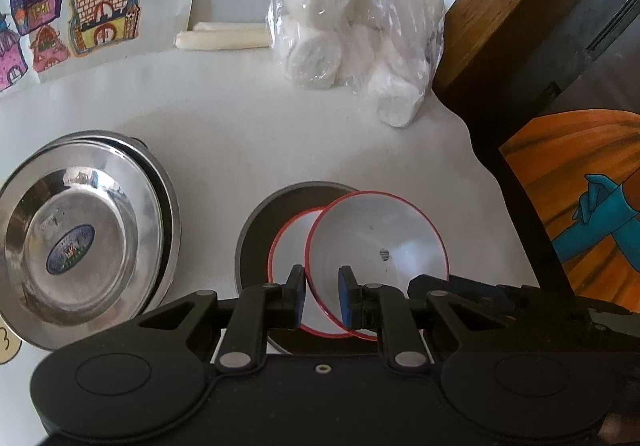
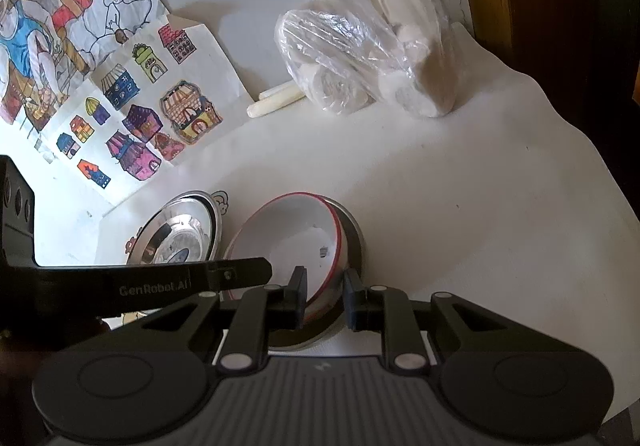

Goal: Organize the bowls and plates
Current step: 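Lower the red-rimmed bowl into the deep steel bowl with both grippers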

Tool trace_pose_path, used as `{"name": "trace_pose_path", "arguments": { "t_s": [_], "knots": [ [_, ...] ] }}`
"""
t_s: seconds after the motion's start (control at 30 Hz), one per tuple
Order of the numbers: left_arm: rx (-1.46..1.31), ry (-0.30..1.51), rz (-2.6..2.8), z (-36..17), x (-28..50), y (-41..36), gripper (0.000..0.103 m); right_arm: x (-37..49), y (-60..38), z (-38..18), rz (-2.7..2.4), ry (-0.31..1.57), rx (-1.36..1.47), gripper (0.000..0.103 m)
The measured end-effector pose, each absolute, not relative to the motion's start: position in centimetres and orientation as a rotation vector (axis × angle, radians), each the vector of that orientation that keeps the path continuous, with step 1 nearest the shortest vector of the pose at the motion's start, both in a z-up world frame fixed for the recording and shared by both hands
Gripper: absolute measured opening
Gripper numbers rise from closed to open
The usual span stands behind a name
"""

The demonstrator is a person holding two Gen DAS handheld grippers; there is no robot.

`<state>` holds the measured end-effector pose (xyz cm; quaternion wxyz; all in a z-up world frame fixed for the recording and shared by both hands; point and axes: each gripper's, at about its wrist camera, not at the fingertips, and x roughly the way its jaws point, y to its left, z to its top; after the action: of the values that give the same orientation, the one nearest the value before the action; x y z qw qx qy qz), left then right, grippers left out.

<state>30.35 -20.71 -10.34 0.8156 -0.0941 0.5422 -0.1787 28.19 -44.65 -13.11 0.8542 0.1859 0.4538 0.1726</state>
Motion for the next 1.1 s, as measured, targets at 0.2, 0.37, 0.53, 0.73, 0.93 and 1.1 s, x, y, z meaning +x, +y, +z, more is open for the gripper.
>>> {"name": "trace_pose_path", "arguments": {
  "t_s": [0.2,0.37,0.53,0.73,0.93,1.1],
  "knots": [
    [-0.202,1.164,-0.362,-10.4,30.2,-20.6,0.017,28.5,-44.4,-13.1,0.382,0.963,0.377,0.021],
    [-0.207,1.171,-0.341,-10.3,30.3,-20.5,0.017,28.6,-44.1,-13.2,0.397,0.974,0.368,0.021],
    [-0.214,1.179,-0.325,-10.4,30.4,-20.5,0.017,29.0,-43.9,-13.3,0.411,0.985,0.359,0.021],
    [-0.220,1.186,-0.312,-10.6,30.6,-20.5,0.017,29.3,-43.8,-13.5,0.421,0.999,0.353,0.022],
    [-0.216,1.186,-0.298,-10.6,30.8,-20.4,0.017,29.9,-43.7,-13.7,0.435,1.007,0.349,0.021],
    [-0.215,1.187,-0.292,-10.5,30.8,-20.5,0.018,30.0,-43.8,-13.8,0.442,1.011,0.350,0.022]
  ]
}}
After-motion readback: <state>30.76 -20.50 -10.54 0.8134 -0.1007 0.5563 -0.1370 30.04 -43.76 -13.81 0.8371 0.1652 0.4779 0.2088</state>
